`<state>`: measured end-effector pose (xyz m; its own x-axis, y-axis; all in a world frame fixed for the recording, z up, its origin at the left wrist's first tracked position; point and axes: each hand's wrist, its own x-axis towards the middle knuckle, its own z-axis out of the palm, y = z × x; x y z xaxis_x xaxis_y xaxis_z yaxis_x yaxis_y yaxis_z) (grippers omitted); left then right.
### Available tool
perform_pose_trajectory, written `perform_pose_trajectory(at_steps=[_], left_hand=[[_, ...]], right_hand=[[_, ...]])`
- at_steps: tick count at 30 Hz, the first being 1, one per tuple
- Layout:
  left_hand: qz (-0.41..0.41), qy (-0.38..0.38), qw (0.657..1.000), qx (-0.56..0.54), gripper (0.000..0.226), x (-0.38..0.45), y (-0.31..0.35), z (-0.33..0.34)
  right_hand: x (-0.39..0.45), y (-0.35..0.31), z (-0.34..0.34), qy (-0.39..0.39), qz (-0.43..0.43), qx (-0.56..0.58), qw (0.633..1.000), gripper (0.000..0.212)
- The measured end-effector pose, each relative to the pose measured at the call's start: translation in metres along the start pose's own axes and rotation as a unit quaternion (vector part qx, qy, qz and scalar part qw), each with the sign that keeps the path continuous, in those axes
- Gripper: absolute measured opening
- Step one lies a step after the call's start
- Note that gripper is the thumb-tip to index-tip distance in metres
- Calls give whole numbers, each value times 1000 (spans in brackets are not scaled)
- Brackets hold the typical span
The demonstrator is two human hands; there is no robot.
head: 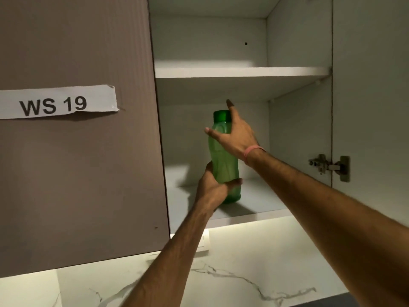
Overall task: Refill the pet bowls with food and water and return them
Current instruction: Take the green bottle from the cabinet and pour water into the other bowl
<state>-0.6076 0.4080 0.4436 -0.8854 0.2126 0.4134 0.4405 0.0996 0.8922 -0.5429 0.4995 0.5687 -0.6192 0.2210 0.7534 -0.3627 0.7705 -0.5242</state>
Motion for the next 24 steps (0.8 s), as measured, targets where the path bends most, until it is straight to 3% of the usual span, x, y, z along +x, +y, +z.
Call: perform_pose_trajectory(at_steps=[12,19,24], left_hand=[[36,41,997,46,101,-22,14,-1],[42,33,997,52,80,-56,29,3],[58,36,996,65,97,-92,45,8]], right_hand=[[-10,-8,-15,-6,13,42,999,109],[-37,-23,-45,-9,4,34,999,111],[-60,-32,-72,20,1,38,999,104]])
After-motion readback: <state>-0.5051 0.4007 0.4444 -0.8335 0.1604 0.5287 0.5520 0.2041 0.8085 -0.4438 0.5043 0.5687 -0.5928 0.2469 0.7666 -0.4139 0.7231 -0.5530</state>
